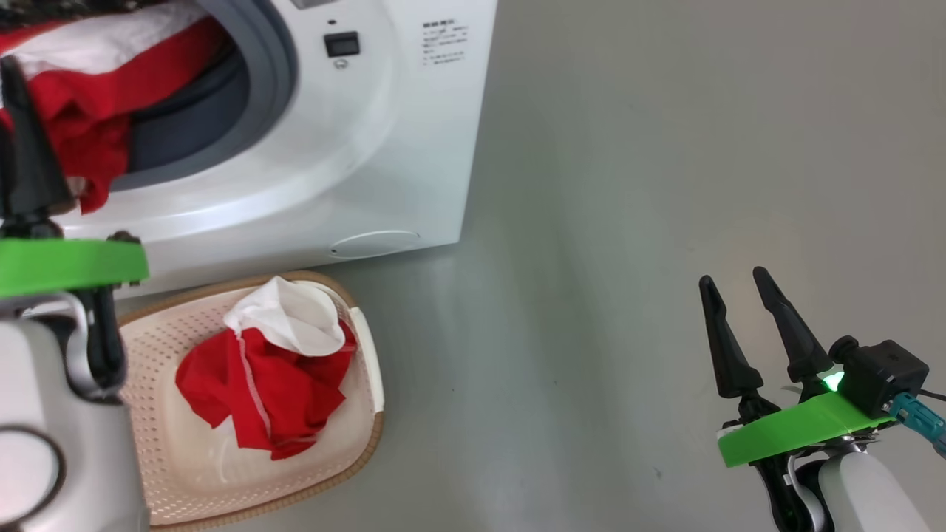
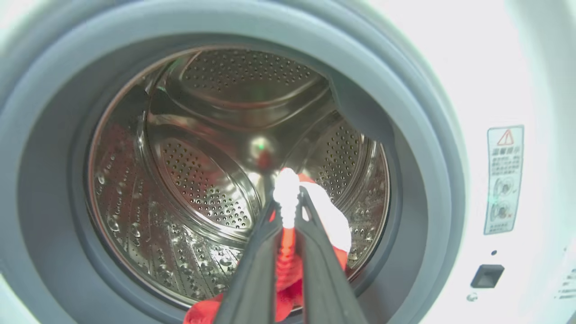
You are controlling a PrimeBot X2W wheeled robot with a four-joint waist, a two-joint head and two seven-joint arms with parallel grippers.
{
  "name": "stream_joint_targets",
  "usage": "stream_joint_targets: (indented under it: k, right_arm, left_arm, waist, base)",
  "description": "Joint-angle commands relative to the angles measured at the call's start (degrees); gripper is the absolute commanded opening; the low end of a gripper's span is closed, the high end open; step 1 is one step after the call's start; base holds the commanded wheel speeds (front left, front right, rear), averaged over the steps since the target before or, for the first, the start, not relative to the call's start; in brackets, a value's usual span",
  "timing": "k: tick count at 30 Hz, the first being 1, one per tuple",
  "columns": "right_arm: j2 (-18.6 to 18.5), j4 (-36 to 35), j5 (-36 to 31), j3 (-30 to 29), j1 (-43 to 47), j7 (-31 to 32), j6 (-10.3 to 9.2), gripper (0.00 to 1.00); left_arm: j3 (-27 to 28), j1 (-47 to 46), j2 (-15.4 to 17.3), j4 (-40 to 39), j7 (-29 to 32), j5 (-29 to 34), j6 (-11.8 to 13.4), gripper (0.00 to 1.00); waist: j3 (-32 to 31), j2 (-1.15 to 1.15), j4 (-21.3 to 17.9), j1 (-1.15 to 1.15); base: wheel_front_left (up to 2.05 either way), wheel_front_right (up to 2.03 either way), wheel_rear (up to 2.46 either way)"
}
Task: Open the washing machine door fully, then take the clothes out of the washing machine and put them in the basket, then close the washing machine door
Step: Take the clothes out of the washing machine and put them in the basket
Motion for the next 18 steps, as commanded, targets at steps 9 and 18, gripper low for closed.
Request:
stream_joint_targets:
  k: [9, 18]
  right_arm:
    - [-0.8, -1.2, -0.6, 0.5, 1.6, -0.4, 0.36, 1.0]
    - [-0.9, -1.3, -0.5, 0.3, 1.4, -0.4, 0.36, 1.0]
  left_arm:
    - [3.1, 6.1, 0.1, -14.3, -0.2, -0.6, -1.4, 0.0]
    - [2.4, 9.3, 0.0, -29.1, -0.2, -3.3, -0.1, 0.0]
  waist:
    - [-1.3, 0.0, 1.7, 0.0]
    - [-1.0, 0.0, 2.4, 0.0]
  base:
    - [0.0, 0.0, 0.0]
    - [0.0, 0.0, 0.0]
